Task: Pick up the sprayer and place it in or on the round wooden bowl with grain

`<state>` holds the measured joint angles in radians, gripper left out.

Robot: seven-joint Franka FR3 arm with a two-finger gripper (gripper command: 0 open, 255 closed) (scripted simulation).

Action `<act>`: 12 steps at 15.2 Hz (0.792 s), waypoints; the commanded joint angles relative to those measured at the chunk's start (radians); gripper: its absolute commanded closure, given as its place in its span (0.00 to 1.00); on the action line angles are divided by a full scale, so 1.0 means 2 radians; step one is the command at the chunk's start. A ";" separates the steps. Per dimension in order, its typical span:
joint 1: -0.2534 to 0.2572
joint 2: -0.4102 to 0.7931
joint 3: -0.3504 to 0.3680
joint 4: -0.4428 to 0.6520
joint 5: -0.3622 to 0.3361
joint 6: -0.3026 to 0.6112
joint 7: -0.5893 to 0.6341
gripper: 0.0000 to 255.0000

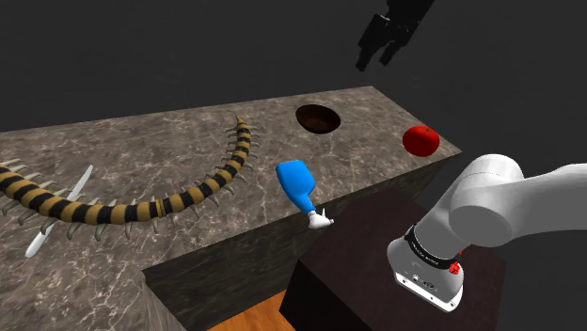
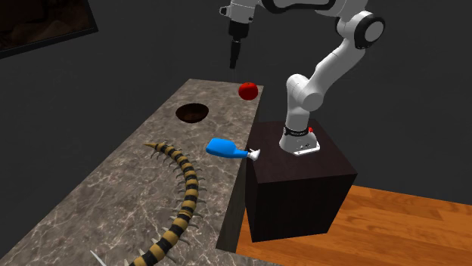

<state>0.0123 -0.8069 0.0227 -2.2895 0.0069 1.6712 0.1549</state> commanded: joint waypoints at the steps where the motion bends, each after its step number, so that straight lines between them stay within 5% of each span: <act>1: 0.000 0.000 0.000 0.000 0.000 0.000 0.000 0.00; 12: -0.003 -0.010 0.073 -0.165 0.060 0.133 0.135 0.00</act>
<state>0.0054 -0.8359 0.1508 -2.5901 0.1130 1.9015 0.3971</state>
